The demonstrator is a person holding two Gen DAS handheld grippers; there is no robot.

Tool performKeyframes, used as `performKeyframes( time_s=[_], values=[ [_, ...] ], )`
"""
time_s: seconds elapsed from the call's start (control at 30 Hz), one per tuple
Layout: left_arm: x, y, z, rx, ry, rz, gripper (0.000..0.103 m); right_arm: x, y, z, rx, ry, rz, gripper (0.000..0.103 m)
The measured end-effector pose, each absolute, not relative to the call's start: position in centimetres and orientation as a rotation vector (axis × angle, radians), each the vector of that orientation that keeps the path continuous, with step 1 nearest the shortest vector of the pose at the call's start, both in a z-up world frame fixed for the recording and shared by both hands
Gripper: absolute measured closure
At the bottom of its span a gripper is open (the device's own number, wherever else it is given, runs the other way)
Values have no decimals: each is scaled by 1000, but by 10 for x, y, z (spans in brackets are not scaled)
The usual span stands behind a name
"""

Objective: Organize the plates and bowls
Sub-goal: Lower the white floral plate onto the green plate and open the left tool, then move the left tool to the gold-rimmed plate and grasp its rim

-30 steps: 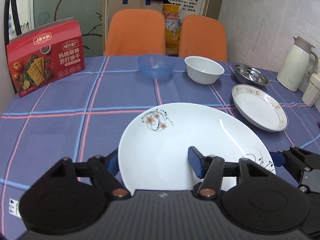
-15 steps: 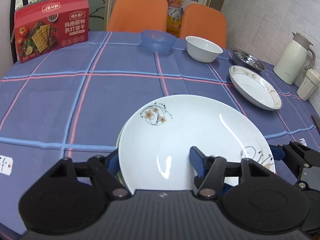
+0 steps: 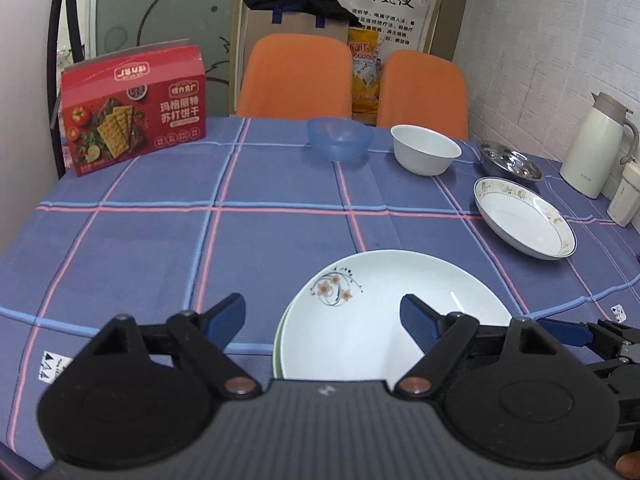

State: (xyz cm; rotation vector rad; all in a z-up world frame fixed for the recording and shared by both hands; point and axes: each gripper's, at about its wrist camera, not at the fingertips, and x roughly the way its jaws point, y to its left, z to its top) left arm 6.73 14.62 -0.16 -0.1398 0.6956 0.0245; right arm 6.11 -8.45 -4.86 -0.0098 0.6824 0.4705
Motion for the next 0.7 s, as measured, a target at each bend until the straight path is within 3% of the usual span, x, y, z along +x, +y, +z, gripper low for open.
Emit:
performKeyframes(
  time_s=[0.7],
  values=[
    [147,38,1,5,750,-105,19,88,-203,-52,231,681,265,14]
  ],
)
